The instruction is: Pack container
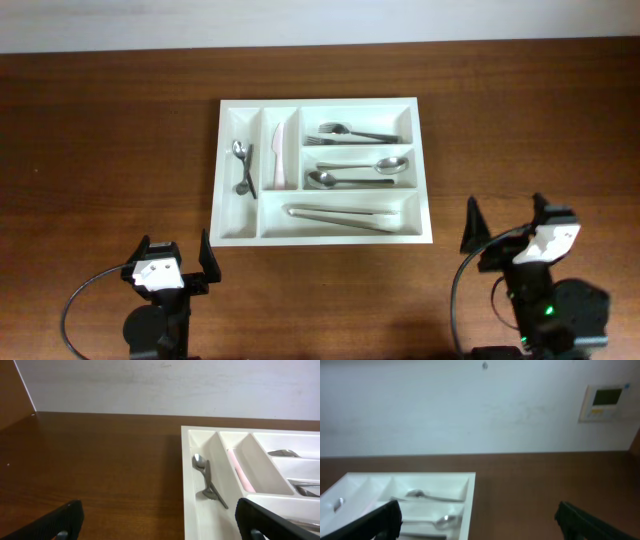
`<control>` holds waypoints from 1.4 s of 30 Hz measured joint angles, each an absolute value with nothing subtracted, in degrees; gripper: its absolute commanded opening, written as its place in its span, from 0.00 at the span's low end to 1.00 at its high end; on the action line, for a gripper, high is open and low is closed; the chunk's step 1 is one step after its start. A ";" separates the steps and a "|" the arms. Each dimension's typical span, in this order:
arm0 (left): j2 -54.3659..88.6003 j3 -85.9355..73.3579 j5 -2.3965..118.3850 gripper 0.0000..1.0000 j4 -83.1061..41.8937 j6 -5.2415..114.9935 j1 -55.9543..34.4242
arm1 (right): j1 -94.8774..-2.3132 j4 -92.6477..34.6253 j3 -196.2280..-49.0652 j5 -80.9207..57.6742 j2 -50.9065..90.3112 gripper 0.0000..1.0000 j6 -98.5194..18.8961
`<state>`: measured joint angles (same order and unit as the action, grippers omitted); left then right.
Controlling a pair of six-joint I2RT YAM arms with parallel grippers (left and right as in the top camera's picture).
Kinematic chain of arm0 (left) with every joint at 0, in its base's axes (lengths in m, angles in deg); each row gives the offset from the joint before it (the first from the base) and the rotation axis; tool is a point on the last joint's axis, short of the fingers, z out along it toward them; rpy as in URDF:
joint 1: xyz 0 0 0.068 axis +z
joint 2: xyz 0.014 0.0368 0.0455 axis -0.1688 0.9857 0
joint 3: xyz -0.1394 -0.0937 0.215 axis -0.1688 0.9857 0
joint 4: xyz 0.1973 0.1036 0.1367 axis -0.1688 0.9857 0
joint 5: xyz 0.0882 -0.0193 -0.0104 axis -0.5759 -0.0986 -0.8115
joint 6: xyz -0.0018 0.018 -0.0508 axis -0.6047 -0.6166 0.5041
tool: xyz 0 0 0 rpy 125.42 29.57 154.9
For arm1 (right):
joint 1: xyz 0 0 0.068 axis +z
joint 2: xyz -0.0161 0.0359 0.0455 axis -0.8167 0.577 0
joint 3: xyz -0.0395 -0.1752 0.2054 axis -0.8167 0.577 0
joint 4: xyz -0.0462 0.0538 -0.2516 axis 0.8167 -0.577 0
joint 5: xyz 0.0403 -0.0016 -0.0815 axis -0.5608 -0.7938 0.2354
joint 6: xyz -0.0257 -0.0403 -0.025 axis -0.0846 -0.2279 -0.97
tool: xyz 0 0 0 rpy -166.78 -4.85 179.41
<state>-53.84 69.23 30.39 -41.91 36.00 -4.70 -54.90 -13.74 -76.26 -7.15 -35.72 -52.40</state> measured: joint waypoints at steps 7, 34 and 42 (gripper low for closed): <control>-53.84 69.23 30.39 0.99 -41.91 36.00 -4.70 | -54.53 -13.68 -65.04 -7.57 -43.89 0.99 -52.86; -53.84 69.23 30.39 0.99 -41.93 36.00 -4.70 | -54.49 -13.42 -54.49 -9.30 -50.16 0.99 -54.11; -53.84 69.23 30.39 0.99 -41.93 36.00 -4.70 | -54.49 -13.39 -54.49 -9.23 -50.16 0.99 -55.85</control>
